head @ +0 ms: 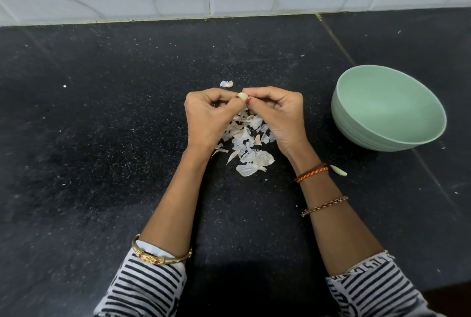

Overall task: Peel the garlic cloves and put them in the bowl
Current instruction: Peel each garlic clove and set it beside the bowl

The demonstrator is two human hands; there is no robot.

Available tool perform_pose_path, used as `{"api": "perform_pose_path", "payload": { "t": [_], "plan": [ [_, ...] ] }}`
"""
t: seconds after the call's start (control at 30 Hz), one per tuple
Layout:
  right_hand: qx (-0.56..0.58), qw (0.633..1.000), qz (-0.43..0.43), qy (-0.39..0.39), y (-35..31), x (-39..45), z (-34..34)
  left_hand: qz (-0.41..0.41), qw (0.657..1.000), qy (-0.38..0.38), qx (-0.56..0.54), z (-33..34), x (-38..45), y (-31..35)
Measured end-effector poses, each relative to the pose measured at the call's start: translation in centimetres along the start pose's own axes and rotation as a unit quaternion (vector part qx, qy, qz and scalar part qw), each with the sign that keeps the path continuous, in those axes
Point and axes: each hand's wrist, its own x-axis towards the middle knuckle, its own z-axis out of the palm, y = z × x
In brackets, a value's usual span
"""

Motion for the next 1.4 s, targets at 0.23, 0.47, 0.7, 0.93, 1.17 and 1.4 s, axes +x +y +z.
{"api": "perform_pose_path", "payload": {
  "t": [0.23, 0.47, 0.7, 0.93, 1.17, 1.4],
  "plan": [
    [0.019, 0.999, 0.024, 0.020, -0.36, 0.10, 0.04, -0.015, 0.999, -0.032, -0.041, 0.19, -0.12, 0.37],
    [0.014, 1.000, 0.013, 0.021, -0.28, 0.03, 0.12, -0.005, 0.999, -0.033, -0.021, 0.09, -0.22, 0.46],
    [-0.022, 0.999, -0.024, -0.003, 0.20, 0.15, -0.20, 0.014, 1.000, -0.011, 0.007, -0.09, -0.02, 0.14],
    [-0.038, 0.998, -0.039, -0.027, 0.51, 0.20, -0.43, 0.012, 1.000, 0.002, 0.027, -0.09, 0.09, -0.19],
    [0.000, 1.000, -0.007, -0.029, 0.20, -0.03, 0.04, -0.005, 1.000, 0.007, 0.008, -0.17, 0.10, 0.04],
    [0.028, 0.999, 0.026, -0.025, -0.31, -0.08, 0.06, -0.044, 0.998, -0.013, -0.033, -0.06, 0.15, 0.52]
  ]
}}
